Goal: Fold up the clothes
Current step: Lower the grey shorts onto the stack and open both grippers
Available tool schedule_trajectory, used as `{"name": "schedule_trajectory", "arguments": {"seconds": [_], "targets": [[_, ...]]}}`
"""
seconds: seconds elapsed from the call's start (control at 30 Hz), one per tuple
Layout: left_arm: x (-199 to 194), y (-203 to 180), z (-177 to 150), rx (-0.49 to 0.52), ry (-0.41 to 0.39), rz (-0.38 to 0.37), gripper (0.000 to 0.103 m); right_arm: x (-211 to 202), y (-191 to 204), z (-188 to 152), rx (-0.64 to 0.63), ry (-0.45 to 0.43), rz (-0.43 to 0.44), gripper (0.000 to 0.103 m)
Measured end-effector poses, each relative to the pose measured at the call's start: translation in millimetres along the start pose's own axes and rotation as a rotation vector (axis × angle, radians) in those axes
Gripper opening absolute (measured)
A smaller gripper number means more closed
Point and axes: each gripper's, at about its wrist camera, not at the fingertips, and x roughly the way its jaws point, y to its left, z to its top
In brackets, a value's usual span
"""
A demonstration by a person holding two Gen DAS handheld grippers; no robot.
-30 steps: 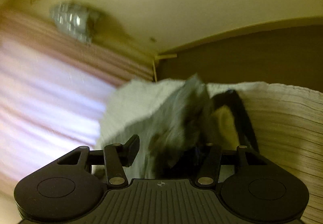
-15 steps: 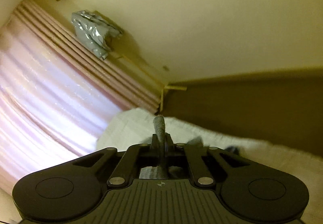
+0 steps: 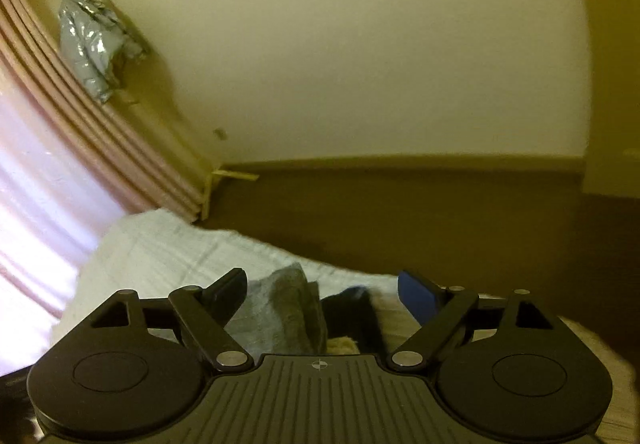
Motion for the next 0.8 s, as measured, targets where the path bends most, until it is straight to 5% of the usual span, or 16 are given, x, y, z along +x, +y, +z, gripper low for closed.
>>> {"name": "schedule_trajectory", "arguments": {"seconds": [0.03, 0.1, 0.27, 0.4, 0.53, 0.8], "targets": [[-6.9, -10.7, -1.4, 0.039, 0.005, -0.001, 0.020, -8.2, 8.6, -2.5, -0.040, -0.009, -0.001, 0.086], [-20.7, -32.2, -4.3, 0.116, 0.014, -0.002, 0.008, -20.1, 30.8, -12.4, -0.144, -0.017, 0.006, 0.068], [-12.7, -82.5, -20.4, 0.294, 0.047, -0.066, 0.003, -7.6, 83.0, -49.3, -0.366, 0.015, 0.089, 0.039], [21.0, -96.2, -31.5, 0.373, 0.014, -0.036, 0.002, 27.7, 95.3, -78.9, -0.461, 0.022, 0.099, 0.037], [51.2, -96.3, -38.9, 0.410, 0.012, 0.010, 0.002, 60.4, 81.4, -92.2, -0.417, 0.040, 0.085, 0.037], [73.3, -72.4, -29.2, 0.285, 0.057, -0.040, 0.003, 76.6, 75.8, -66.0, -0.320, 0.107, 0.090, 0.037]]}}
